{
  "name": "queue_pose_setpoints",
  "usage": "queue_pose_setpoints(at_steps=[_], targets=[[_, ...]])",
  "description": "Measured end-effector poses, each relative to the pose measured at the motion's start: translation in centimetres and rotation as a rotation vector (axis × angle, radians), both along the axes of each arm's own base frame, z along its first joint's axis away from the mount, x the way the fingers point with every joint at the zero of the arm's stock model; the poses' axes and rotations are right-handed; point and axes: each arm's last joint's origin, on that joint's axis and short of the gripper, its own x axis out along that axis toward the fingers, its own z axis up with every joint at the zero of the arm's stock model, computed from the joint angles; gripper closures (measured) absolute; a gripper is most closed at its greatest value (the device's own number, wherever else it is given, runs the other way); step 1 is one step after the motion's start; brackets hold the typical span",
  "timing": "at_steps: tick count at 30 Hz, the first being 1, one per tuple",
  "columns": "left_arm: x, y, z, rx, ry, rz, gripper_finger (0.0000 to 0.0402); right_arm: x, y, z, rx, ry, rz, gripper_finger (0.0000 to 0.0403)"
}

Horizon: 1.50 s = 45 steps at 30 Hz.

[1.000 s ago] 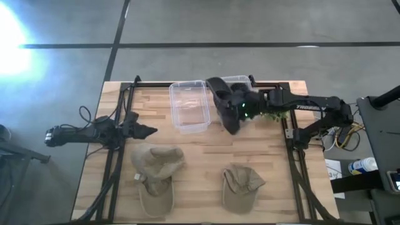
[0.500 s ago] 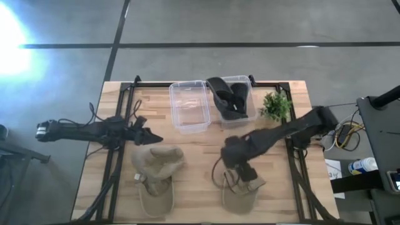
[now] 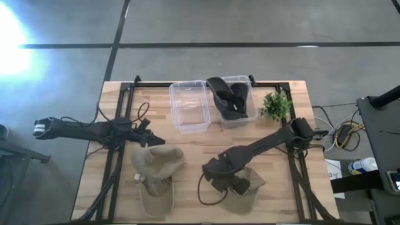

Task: Pick & Place hat
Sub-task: Put the top brown cap into the left transparent bin

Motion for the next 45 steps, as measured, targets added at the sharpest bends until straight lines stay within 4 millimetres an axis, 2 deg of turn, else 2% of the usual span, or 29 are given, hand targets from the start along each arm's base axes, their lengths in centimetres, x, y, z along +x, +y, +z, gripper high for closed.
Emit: queue_pose_setpoints(at_steps=[8,11,14,20,24,26,29,35,38,41,45], targets=[[0.0,0.0,0.0,-0.023,0.005,0.002,0.0225,0.5,0.5,-2.1,-0.006,0.058,-0.051,0.0202],[0.1,-0.1,0.5,-0.057,-0.001,-0.013,0.0225,0.5,0.8,-1.3,-0.032,0.041,-0.093,0.0202],[0.1,-0.6,1.9,-0.049,0.037,-0.103,0.0228,0.3,0.8,0.2,-0.05,-0.01,-0.122,0.0202],[-1.0,-2.5,5.6,0.104,0.451,-0.288,0.0252,0.2,0.6,0.2,-0.074,-0.011,-0.138,0.0202],[-1.6,-3.5,7.6,0.228,0.716,-0.259,0.0259,0.1,0.6,0.1,-0.076,-0.008,-0.138,0.0202],[-1.9,-3.5,7.8,0.231,0.88,-0.165,0.0259,0.1,0.5,0.0,-0.078,-0.004,-0.139,0.0202],[-1.9,-3.7,7.6,0.141,1.034,-0.022,0.0259,0.1,0.2,-0.1,-0.084,0.003,-0.156,0.0202],[-2.2,-5.1,6.4,0.114,1.043,0.063,0.0259,-0.5,-0.6,0.0,-0.105,0.005,-0.191,0.0202],[-1.8,-5.6,4.6,0.052,1.055,0.072,0.0259,-1.3,-1.3,0.1,-0.13,-0.006,-0.176,0.0202],[-0.8,-6.6,2.2,-0.064,1.043,-0.031,0.0259,-1.8,-2.1,-0.1,-0.133,-0.016,-0.17,0.0202],[1.1,-7.8,-0.6,-0.19,0.932,-0.112,0.0259,-2.3,-3.0,0.0,-0.132,-0.023,-0.182,0.0202]])
